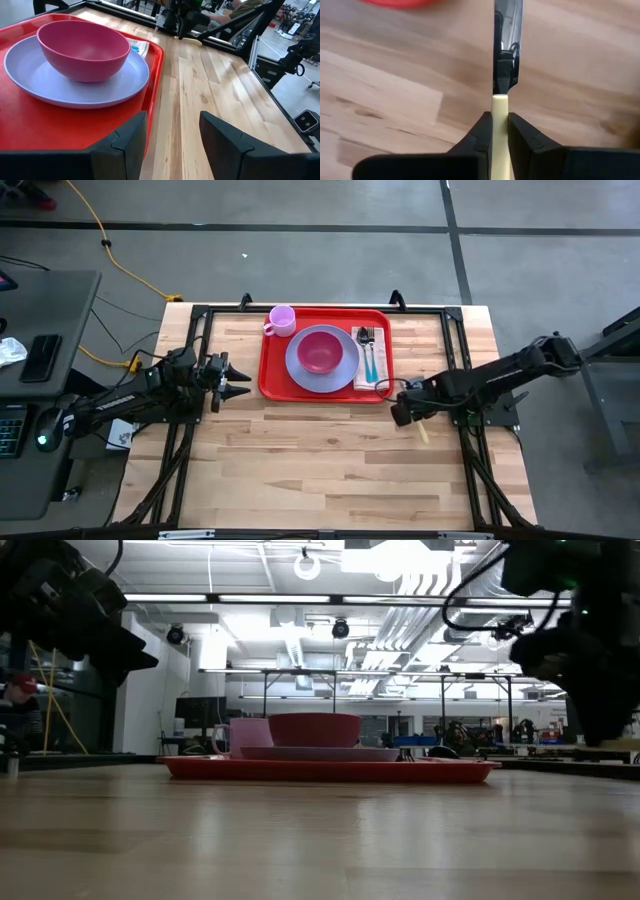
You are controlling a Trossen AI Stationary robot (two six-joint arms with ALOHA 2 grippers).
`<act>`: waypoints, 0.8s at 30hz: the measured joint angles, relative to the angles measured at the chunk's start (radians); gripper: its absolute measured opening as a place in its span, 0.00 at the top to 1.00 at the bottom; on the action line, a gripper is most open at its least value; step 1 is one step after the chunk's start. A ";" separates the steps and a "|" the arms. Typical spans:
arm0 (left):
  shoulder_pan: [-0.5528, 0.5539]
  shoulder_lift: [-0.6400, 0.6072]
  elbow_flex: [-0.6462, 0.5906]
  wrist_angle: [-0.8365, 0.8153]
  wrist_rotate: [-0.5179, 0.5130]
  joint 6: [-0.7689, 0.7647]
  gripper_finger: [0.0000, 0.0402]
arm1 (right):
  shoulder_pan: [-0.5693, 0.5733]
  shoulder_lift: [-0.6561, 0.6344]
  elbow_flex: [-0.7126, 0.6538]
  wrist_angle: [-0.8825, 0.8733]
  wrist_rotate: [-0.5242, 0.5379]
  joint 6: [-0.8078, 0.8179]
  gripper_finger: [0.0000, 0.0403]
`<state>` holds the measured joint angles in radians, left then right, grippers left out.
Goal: Set up tray
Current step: Put the knife on the napkin on the tray
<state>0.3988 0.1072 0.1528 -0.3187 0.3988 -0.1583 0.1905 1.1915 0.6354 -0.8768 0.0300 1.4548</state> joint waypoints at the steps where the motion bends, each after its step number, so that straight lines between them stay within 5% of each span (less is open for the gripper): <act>1: 0.000 0.000 0.000 0.000 0.000 0.000 0.47 | -0.012 0.000 0.012 -0.008 0.005 -0.008 0.94; 24: 0.000 0.000 0.000 0.000 0.000 0.023 0.47 | -0.487 -0.001 0.144 0.043 0.024 -0.403 0.93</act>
<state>0.3991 0.1071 0.1528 -0.3187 0.3992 -0.1352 -0.2962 1.1909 0.7792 -0.8341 0.0544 1.0519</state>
